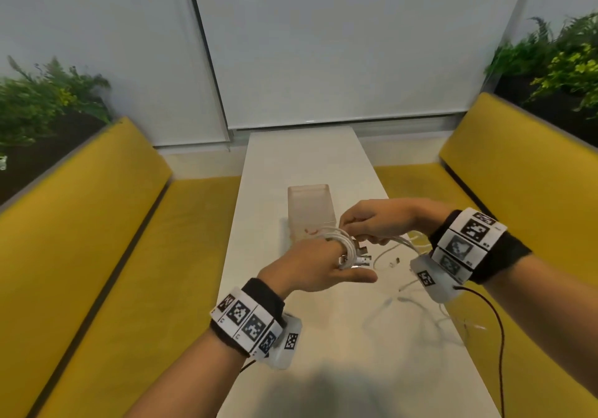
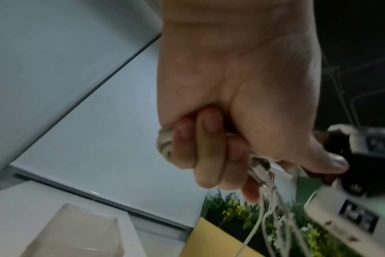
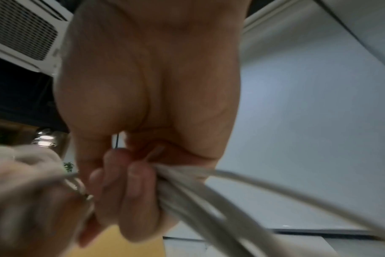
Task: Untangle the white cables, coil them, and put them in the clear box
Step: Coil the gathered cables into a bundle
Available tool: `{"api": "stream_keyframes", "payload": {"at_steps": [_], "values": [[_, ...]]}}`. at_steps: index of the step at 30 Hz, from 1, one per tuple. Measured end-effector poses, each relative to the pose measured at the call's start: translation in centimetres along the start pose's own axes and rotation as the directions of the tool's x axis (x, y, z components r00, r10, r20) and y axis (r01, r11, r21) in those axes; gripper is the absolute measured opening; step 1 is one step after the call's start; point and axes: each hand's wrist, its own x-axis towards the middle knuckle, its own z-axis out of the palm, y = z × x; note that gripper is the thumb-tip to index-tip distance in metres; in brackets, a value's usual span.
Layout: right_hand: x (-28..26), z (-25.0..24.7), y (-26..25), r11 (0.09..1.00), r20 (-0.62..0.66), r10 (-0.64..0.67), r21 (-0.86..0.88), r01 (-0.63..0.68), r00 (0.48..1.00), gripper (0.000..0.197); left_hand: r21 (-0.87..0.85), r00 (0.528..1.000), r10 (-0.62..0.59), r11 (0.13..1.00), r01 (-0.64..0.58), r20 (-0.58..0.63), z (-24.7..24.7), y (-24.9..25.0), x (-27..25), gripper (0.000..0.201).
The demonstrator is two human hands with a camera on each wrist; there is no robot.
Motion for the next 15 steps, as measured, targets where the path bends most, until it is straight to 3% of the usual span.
{"api": "stream_keyframes", "payload": {"at_steps": [2,6,9,10,12,15], "values": [[0.2,0.2,-0.6,0.995,-0.054,0.023,-0.092,-0.028,0.998,0.025,0.029,0.996,-0.068,0.997,0.069,-0.053,0.6,-1.0,0.6,0.056],[-0.1,0.9,-1.4,0.989,-0.181,0.091,-0.096,-0.110,0.979,0.025,-0.094,0.966,-0.216,0.974,0.204,-0.144,0.7,-1.8,1.0,0.045],[0.1,2.1,-1.6,0.990,-0.310,0.006,-0.130,-0.049,0.951,0.012,-0.249,0.922,-0.348,0.920,0.302,-0.168,0.9,-2.0,1.5,0.074],[0.4,2.6,-1.7,0.995,-0.372,-0.028,-0.102,-0.011,0.928,0.009,-0.292,0.903,-0.386,0.900,0.323,-0.191,1.0,-2.1,1.8,0.081],[0.8,3.7,-1.9,0.995,-0.494,-0.088,-0.008,0.096,0.865,0.012,-0.395,0.859,-0.450,0.855,0.335,-0.245,0.9,-1.8,2.4,0.073],[1.0,5.5,-2.2,0.968,-0.621,-0.159,0.053,0.244,0.768,0.014,-0.673,0.800,-0.530,0.703,0.231,-0.279,0.8,-1.7,3.1,0.068]]}}
